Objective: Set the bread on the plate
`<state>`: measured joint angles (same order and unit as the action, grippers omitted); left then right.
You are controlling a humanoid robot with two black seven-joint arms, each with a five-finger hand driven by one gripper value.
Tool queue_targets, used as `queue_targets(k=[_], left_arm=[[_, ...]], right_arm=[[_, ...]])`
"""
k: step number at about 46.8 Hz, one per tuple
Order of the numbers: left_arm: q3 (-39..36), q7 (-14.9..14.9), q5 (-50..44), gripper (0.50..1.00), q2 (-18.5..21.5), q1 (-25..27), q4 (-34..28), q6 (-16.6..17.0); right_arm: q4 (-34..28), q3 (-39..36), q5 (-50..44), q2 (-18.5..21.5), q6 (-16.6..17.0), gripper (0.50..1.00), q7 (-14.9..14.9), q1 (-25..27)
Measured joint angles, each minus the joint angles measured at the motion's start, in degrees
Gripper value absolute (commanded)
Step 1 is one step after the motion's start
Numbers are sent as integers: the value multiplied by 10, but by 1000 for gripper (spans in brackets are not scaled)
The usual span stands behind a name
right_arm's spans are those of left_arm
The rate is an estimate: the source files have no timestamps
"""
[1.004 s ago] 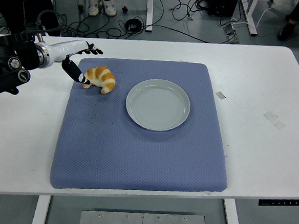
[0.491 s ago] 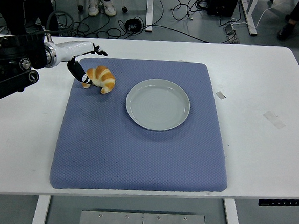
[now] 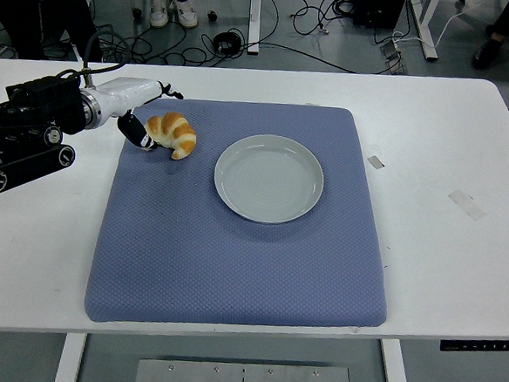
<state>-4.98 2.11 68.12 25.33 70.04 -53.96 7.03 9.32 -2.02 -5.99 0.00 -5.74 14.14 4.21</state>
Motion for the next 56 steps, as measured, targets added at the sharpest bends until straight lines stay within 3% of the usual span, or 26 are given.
queue_targets(k=[15, 40, 53, 56], left_arm=[[-17, -1, 12, 893, -9, -4, 2, 26], [-21, -5, 12, 796, -47, -12, 51, 27], [-21, -9, 12, 722, -61, -21, 68, 26], [-21, -10, 11, 681, -61, -23, 68, 26]], right_arm=[[0, 0, 0, 0, 0, 1000, 0, 0], [0, 0, 0, 0, 0, 1000, 0, 0], [0, 0, 0, 0, 0, 1000, 0, 0], [0, 0, 0, 0, 0, 1000, 0, 0]])
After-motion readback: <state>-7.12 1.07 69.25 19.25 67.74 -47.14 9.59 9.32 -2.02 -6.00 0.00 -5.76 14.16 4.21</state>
